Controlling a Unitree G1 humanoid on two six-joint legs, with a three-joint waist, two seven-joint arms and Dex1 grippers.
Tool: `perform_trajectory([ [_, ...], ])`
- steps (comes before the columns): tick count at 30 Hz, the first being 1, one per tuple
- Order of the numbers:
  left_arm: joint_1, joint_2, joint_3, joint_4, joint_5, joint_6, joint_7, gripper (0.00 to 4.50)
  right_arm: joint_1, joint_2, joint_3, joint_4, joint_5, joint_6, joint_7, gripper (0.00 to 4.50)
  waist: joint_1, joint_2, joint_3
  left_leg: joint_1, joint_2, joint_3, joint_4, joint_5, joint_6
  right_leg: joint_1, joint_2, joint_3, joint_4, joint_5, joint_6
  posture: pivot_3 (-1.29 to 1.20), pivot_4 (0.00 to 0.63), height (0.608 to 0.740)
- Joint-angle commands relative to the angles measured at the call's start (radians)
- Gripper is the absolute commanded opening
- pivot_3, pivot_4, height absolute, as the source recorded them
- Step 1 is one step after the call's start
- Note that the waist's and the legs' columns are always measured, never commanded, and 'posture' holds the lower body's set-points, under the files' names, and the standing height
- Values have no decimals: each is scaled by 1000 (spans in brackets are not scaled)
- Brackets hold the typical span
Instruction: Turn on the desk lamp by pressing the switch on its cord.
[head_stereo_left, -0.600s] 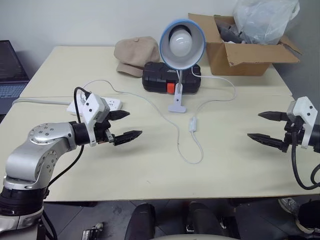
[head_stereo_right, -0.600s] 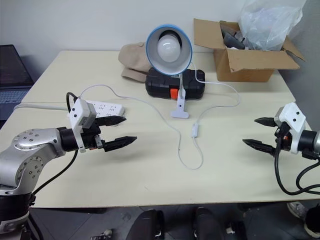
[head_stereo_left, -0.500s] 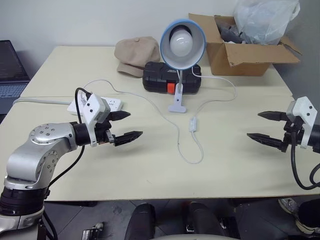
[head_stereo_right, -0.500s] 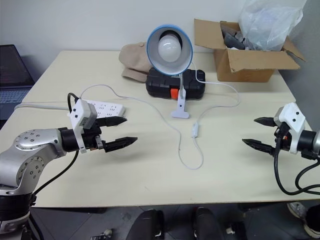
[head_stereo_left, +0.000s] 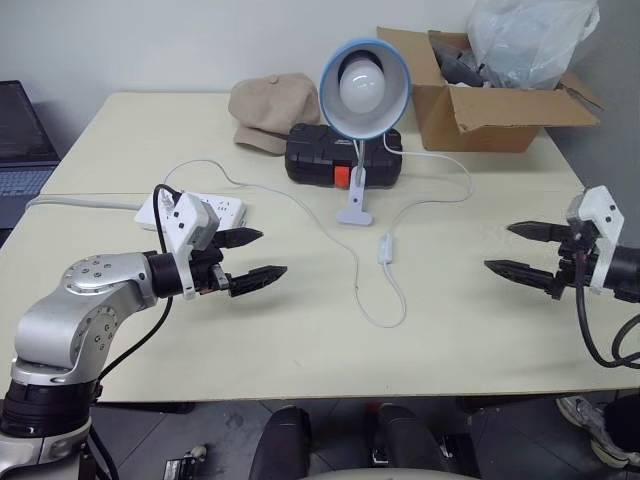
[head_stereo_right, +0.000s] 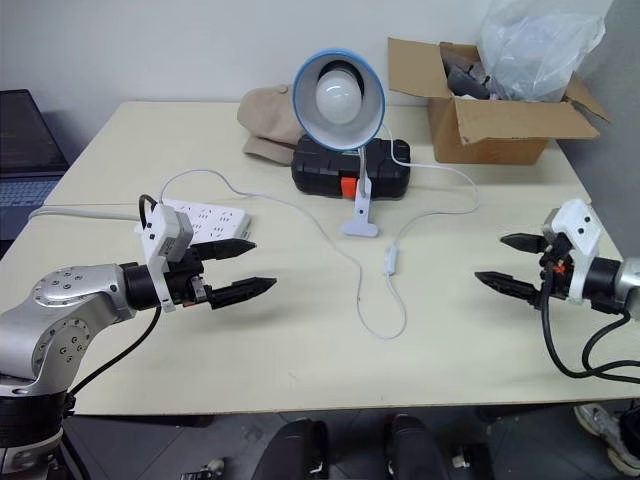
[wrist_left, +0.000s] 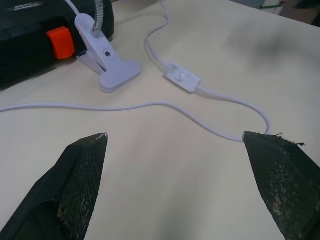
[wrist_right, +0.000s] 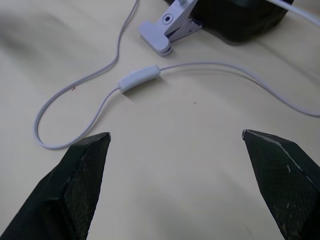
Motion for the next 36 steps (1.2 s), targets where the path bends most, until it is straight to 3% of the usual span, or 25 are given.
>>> perform_trajectory([
  [1, -8, 15, -45, -14, 47, -62, -41, 4500, -83, 23, 65, -44, 38, 192, -95, 4442, 0, 0, 0, 0, 0, 0, 0, 0, 0, 0, 0, 0, 0, 0, 0, 0, 150, 740],
  [8, -66, 5, -100, 30, 66, -98, -103, 4500, -312, 228, 121, 24, 91, 501, -286, 4442, -2, 0, 0, -1, 0, 0, 0, 0, 0, -1, 0, 0, 1, 2, -4, 0, 150, 740],
  [15, -114, 3, -144, 44, 32, -72, -202, 4500, -557, 446, 109, 274, 53, 695, -452, 4442, -7, 0, 0, -1, 0, 1, 0, 0, 0, -1, 0, 1, 1, 3, -5, 0, 150, 740],
  [24, -117, -26, -171, 52, 69, -102, -200, 4500, -716, 565, 162, 543, -27, 636, -482, 4442, -14, 0, 0, -3, 0, 0, 0, 0, 0, -2, 0, 0, 1, 3, -5, 0, 150, 740],
  [36, -111, -51, -187, 53, 106, -133, -193, 4500, -849, 637, 238, 803, -130, 518, -449, 4442, -25, 0, 0, -2, 0, 0, 0, 0, 0, -3, 0, 0, 1, 3, -5, 0, 150, 740],
])
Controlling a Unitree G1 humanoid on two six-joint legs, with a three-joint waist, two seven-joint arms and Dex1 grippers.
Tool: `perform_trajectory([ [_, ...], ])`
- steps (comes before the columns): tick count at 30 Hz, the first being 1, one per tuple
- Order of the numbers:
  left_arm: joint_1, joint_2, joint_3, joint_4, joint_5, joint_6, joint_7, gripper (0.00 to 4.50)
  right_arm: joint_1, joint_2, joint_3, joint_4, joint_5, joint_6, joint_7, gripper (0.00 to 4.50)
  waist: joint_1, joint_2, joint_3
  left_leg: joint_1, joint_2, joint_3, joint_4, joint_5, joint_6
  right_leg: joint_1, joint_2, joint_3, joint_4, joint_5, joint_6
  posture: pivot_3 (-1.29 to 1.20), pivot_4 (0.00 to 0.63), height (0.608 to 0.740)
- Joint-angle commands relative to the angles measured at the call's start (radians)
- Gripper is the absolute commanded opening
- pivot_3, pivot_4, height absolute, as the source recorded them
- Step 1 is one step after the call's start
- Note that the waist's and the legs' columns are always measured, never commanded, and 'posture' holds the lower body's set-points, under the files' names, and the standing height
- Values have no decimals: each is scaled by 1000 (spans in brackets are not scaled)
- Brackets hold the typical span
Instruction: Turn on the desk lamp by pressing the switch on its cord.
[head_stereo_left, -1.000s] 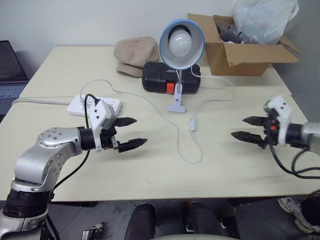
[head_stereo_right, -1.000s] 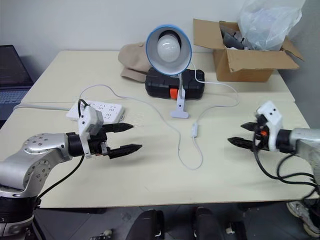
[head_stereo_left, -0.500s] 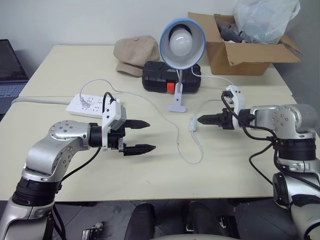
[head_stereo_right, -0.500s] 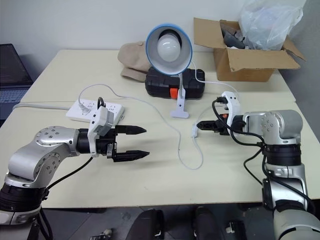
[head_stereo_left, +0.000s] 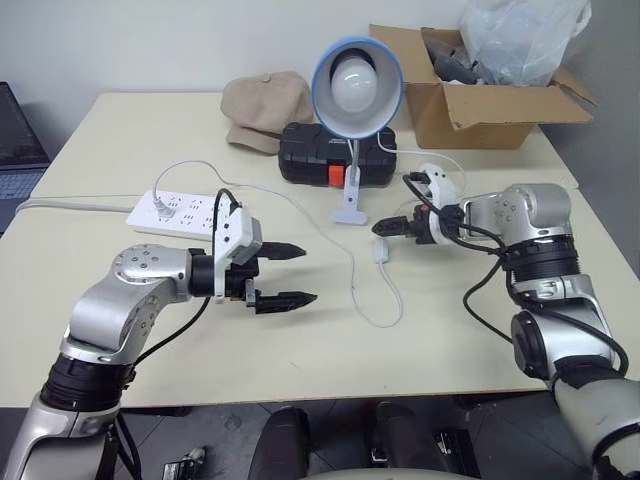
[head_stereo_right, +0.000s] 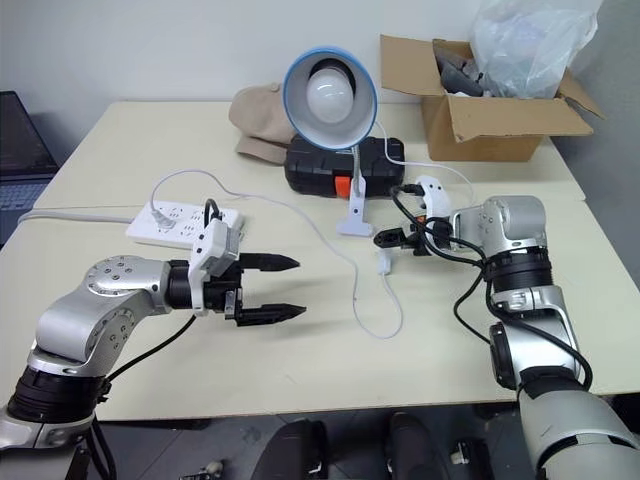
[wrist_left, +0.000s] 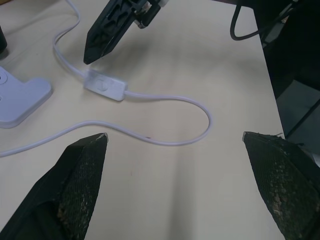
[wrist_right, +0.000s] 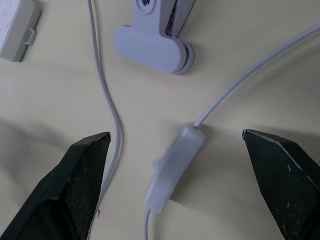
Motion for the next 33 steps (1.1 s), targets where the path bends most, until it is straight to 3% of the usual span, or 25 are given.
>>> perform_trajectory([
  [1, -2, -6, 5, -19, 5, -22, 5, 4500, -47, 13, 5, 50, -22, -29, 18, 4442, 0, 0, 0, 0, 0, 0, 0, 0, 0, 0, 0, 0, 0, 0, 0, 0, 150, 740],
  [20, 14, -33, 5, -33, 27, -36, 32, 4500, -104, 62, 17, 189, -92, -82, 47, 4442, -1, 0, 0, 0, 0, 0, 0, 0, 0, 0, 0, 0, 0, 0, 0, 0, 150, 740],
  [23, 19, -34, 9, -37, 27, -36, 37, 4500, -99, 64, 24, 193, -98, -82, 52, 4055, -1, 0, 0, 0, 0, 0, 0, 0, 0, 0, 0, 0, 0, 0, 0, 0, 150, 740],
  [33, 27, -34, 9, -46, 25, -37, 49, 4500, -105, 74, 6, 199, -109, -68, 60, 1732, -1, 0, 0, 0, 0, 0, 0, 0, 0, 0, 0, 0, 0, 0, 0, 0, 150, 740],
])
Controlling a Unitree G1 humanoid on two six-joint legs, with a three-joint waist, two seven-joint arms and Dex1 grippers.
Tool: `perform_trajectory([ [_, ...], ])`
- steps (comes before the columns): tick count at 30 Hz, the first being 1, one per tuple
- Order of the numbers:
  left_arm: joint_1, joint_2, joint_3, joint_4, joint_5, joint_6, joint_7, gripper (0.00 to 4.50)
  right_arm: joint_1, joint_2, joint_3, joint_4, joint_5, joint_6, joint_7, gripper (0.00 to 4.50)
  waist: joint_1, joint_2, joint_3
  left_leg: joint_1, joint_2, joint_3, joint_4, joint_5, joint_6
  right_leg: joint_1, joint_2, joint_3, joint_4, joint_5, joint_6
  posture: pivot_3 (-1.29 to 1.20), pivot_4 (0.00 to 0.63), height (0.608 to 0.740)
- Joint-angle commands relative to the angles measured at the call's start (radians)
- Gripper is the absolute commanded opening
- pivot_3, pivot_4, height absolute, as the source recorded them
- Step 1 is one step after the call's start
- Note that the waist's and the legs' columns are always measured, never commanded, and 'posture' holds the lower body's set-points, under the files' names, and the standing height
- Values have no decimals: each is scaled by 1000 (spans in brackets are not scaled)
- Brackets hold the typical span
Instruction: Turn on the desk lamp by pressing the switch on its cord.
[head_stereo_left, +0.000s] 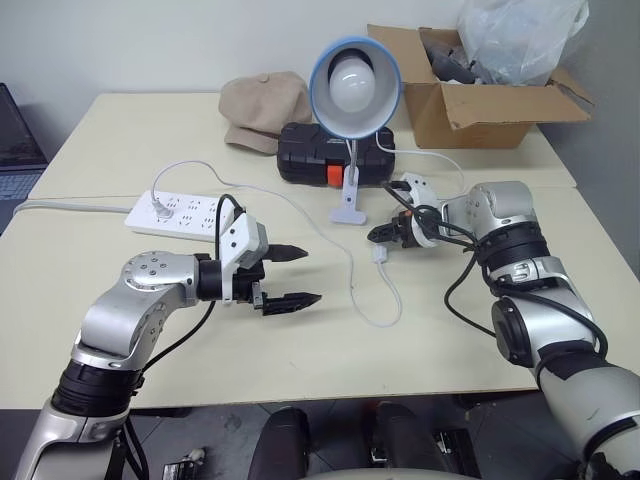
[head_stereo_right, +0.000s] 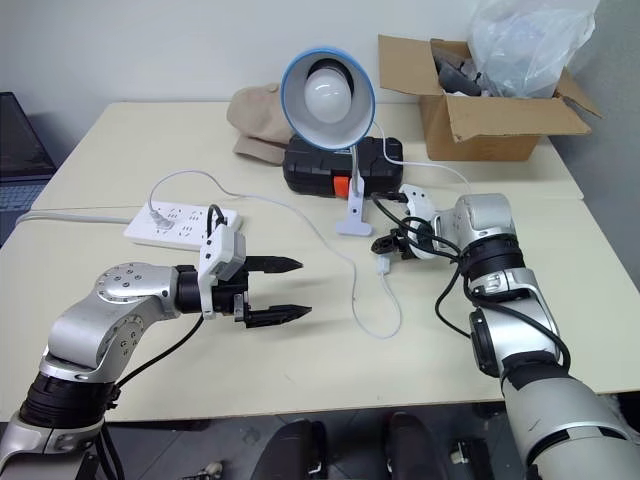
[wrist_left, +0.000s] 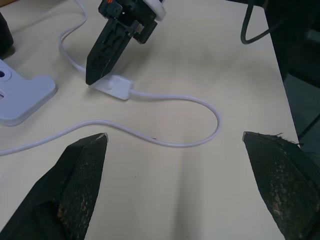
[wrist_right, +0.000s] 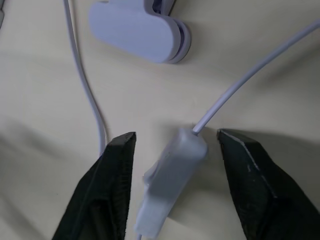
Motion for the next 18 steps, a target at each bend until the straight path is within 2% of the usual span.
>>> perform_trajectory([
  [1, 0, 0, 10, -38, 0, -21, 5, 4500, -29, 2, -28, -6, 8, 2, 10, 1533, 0, 0, 0, 0, 0, 0, 0, 0, 0, 0, 0, 0, 0, 0, 0, 0, 150, 740],
  [2, -1, 0, 10, -38, 0, -20, 5, 4500, -30, 2, -33, -4, 9, 2, 10, 1396, 0, 0, 0, 0, 0, 0, 0, 0, 0, 0, 0, 0, 0, 0, 0, 0, 150, 740],
  [4, -4, -1, 9, -36, 1, -20, 6, 4500, -31, 0, -50, 0, 14, 4, 7, 829, 0, 0, 0, 0, 0, 0, 0, 0, 0, 0, 0, 0, 0, 0, 0, 0, 150, 740],
  [7, -13, -2, 13, -31, -3, -14, 9, 4500, -18, -9, -93, -33, 40, 33, 11, 384, 0, 0, 0, 0, 0, 0, 0, 0, 0, 0, 0, 0, 0, 0, 0, 0, 150, 740],
  [12, -41, -14, 23, -21, -26, 15, 23, 4500, 33, -14, -207, -152, 97, 93, -20, 381, 1, 0, 0, -1, 0, 0, 0, 0, 0, 0, 0, 0, 0, 0, 0, 0, 150, 740],
  [16, -79, -35, 44, -3, -69, 63, 35, 4500, 119, 15, -340, -339, 161, 95, -78, 381, 2, 0, 0, -1, 0, -1, 0, 0, 0, 0, 0, -1, 0, 0, 0, 0, 150, 740],
  [18, -128, -75, 73, 30, -132, 128, 69, 4500, 218, 55, -411, -535, 259, 79, -53, 381, 2, 0, 0, -1, 0, -1, 0, 0, 0, 0, 0, -1, 0, 0, 0, 0, 150, 740],
])
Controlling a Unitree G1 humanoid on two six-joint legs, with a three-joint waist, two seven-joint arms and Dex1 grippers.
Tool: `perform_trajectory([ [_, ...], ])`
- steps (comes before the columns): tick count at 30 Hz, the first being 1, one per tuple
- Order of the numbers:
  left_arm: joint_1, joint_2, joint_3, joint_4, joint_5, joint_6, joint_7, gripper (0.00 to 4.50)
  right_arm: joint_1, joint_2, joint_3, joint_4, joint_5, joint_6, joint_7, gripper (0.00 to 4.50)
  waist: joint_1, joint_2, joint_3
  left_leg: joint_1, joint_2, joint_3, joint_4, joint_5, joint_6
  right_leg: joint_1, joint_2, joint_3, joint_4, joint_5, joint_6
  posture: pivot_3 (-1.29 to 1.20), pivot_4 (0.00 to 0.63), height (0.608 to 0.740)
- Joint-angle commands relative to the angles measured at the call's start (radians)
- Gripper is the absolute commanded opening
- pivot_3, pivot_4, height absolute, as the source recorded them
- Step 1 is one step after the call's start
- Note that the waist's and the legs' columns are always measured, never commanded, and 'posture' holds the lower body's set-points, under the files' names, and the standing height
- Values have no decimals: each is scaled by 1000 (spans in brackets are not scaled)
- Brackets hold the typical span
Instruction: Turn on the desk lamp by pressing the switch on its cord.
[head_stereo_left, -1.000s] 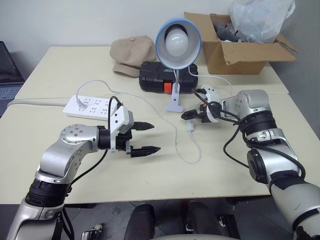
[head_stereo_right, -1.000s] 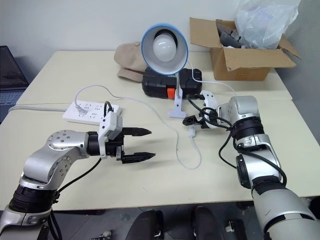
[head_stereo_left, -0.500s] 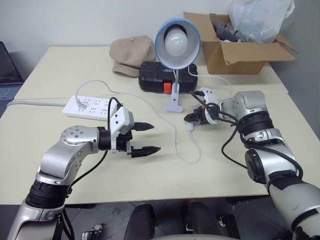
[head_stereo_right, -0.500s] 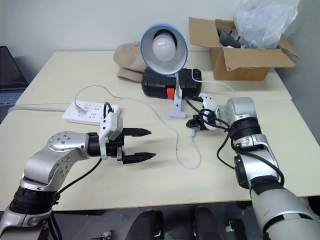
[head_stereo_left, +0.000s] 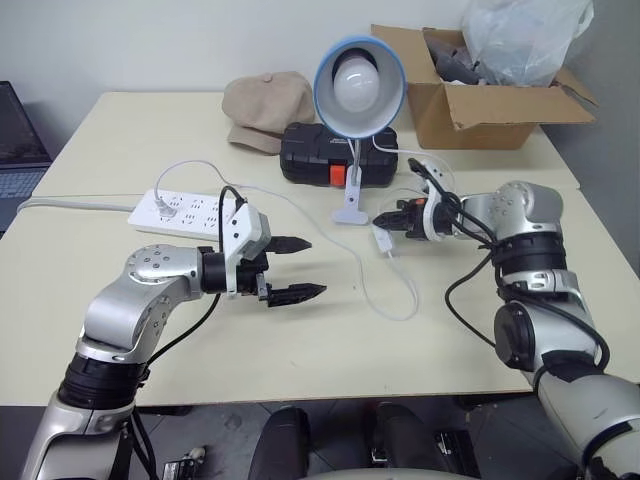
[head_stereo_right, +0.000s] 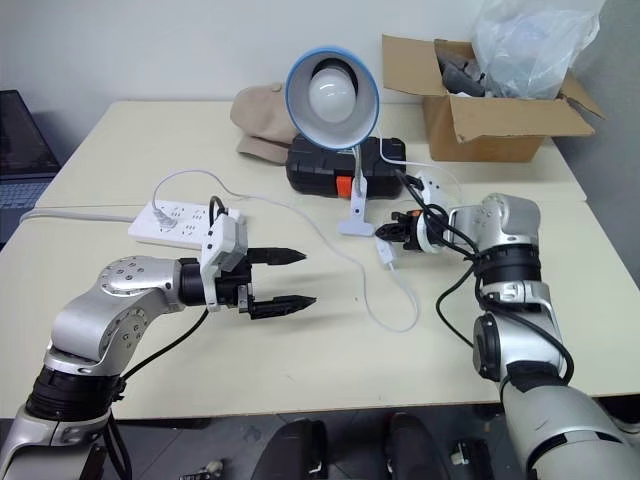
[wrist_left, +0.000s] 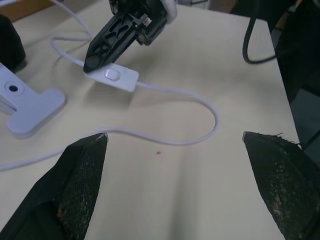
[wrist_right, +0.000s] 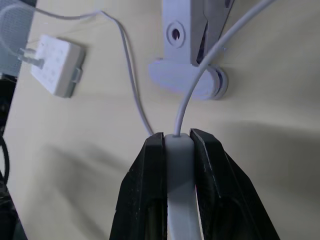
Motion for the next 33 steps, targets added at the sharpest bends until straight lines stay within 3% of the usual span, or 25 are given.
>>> perform_trajectory([
  [1, -78, -53, 71, 31, -103, 91, 49, 4500, 115, 54, -129, -319, 164, -15, 21, 381, 1, 0, 0, 0, 0, 0, 0, 0, 0, 0, 0, -1, 0, 0, 0, 0, 150, 740],
  [6, -156, -100, 79, 101, -216, 229, 30, 4500, 266, 120, -177, -611, 353, 107, 21, 381, -4, 0, 0, 0, 0, -1, 0, 0, 0, 0, 0, -1, 0, 0, 0, 0, 150, 740],
  [11, -229, -120, 32, 168, -265, 328, -39, 4500, 356, 101, -101, -796, 458, 78, 66, 381, -5, 0, 0, 0, 0, -2, 0, 0, 0, 0, 1, -1, 0, 0, 0, 0, 150, 740],
  [20, -279, -173, 39, 193, -368, 451, -70, 4500, 391, 30, -11, -842, 514, 4, 77, 381, -5, 0, 0, 0, 0, -2, 0, 0, 0, 0, 1, 0, 0, 0, 0, 0, 150, 740],
  [33, -241, -244, 46, 192, -368, 432, -32, 4500, 303, 57, -98, -727, 755, 21, -117, 381, -2, 0, 0, 0, 0, -2, 0, 0, 0, 0, 1, 0, -1, 0, 0, 0, 150, 740],
])
